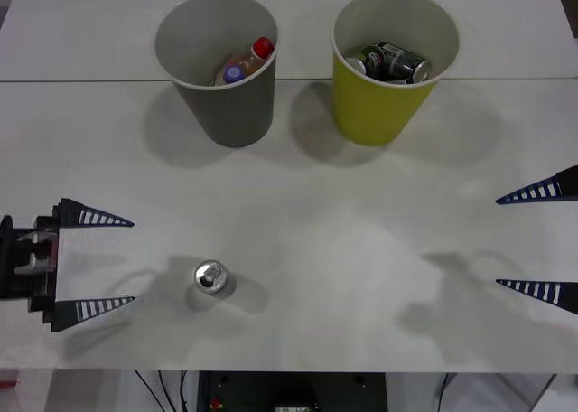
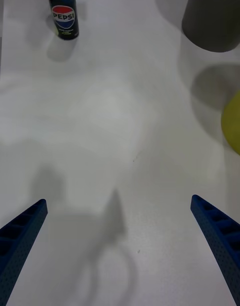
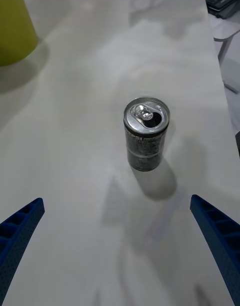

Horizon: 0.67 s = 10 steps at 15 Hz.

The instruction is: Put the can into the green bin and the plastic bottle into the gray bin

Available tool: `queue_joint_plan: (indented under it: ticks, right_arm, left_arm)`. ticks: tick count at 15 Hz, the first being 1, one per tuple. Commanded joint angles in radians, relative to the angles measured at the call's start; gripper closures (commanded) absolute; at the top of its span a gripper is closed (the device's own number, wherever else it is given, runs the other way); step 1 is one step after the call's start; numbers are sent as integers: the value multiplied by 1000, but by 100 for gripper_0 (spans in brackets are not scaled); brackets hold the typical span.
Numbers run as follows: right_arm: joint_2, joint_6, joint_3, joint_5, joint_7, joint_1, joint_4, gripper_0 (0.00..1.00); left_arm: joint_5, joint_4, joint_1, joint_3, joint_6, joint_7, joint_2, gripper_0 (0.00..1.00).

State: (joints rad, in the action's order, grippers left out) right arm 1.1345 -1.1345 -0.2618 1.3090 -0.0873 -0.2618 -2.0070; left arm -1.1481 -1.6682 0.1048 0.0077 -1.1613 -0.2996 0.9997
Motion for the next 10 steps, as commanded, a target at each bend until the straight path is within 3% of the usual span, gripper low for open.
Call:
queue_joint_plan:
  ticks: [1,6,10]
  right_arm:
    - [0,0,0,0,0,0,0,0]
    - [0,0,0,0,0,0,0,0]
    - [0,0,0,0,0,0,0,0]
  left_arm:
    - [28,68,-20,-32,-8,-75,-39,0]
    - [45,134,-25,-43,-32,-119,-107,0]
    - [68,229,-40,-43,-66,-223,-185,0]
